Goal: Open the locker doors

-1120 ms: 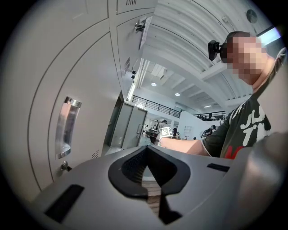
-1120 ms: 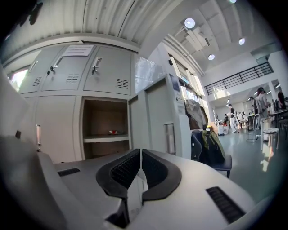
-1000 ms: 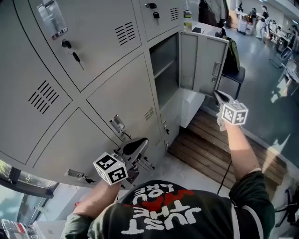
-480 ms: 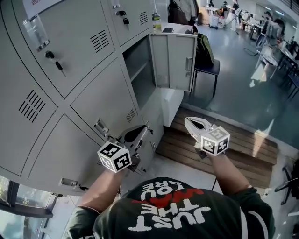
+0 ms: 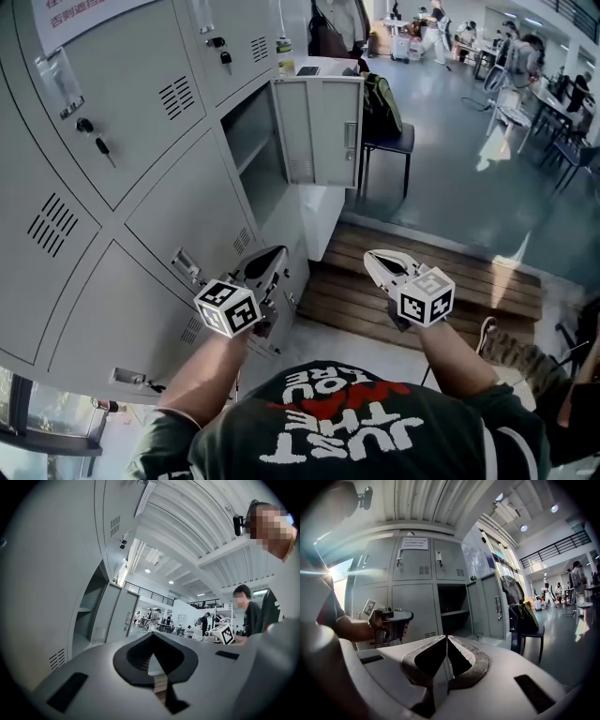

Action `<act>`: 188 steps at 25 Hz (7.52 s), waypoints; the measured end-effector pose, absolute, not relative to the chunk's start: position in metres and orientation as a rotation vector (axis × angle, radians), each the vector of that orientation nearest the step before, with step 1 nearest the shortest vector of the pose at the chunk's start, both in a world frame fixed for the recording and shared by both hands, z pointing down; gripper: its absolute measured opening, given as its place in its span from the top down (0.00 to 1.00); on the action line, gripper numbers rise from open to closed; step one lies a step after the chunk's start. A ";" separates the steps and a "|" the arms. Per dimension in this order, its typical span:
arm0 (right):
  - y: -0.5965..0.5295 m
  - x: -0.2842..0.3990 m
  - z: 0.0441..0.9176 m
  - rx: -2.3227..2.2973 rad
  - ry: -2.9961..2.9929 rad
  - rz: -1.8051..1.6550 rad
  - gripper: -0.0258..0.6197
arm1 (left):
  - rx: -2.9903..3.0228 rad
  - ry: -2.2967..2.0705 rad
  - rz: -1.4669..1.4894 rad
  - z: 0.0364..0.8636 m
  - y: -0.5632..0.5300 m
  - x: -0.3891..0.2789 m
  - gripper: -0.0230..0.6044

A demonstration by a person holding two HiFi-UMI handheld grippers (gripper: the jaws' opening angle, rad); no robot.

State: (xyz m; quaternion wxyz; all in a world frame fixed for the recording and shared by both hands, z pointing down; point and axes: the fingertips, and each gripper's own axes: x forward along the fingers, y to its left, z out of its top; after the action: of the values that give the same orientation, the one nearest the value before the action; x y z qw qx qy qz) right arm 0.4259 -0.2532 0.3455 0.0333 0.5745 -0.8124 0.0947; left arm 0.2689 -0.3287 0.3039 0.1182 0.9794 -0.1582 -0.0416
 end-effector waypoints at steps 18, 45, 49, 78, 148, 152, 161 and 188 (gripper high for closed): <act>-0.273 0.342 0.380 1.394 -2.695 0.343 0.89 | 2.785 -0.738 -0.063 0.346 -0.293 0.192 0.95; -0.154 -0.110 0.631 0.808 -2.614 0.496 0.89 | 2.459 -1.064 0.204 0.545 -0.100 -0.223 0.95; -0.149 -0.132 0.673 0.864 -2.514 0.550 0.88 | 2.447 -0.969 0.271 0.582 -0.086 -0.246 0.95; -0.194 -0.192 0.780 0.611 -2.431 0.348 0.63 | 2.329 -1.053 0.388 0.691 -0.083 -0.240 0.95; -0.126 0.108 0.773 1.387 -2.247 0.731 0.78 | 2.385 -0.777 0.486 0.696 -0.070 -0.093 0.95; -0.138 0.137 0.773 1.439 -2.192 0.671 0.85 | 2.387 -0.775 0.488 0.697 -0.068 -0.093 0.95; -0.168 0.180 0.772 1.490 -2.118 0.588 0.85 | 2.379 -0.770 0.512 0.702 -0.065 -0.093 0.95; -0.226 0.242 0.771 1.660 -1.955 0.640 0.86 | 2.372 -0.761 0.525 0.705 -0.062 -0.080 0.95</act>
State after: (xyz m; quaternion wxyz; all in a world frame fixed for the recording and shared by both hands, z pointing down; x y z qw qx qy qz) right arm 0.2419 -0.2260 0.7709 0.2466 0.6087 -0.7166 0.2346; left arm -0.0798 -0.0621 0.7052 0.2936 0.8907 -0.2859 0.1970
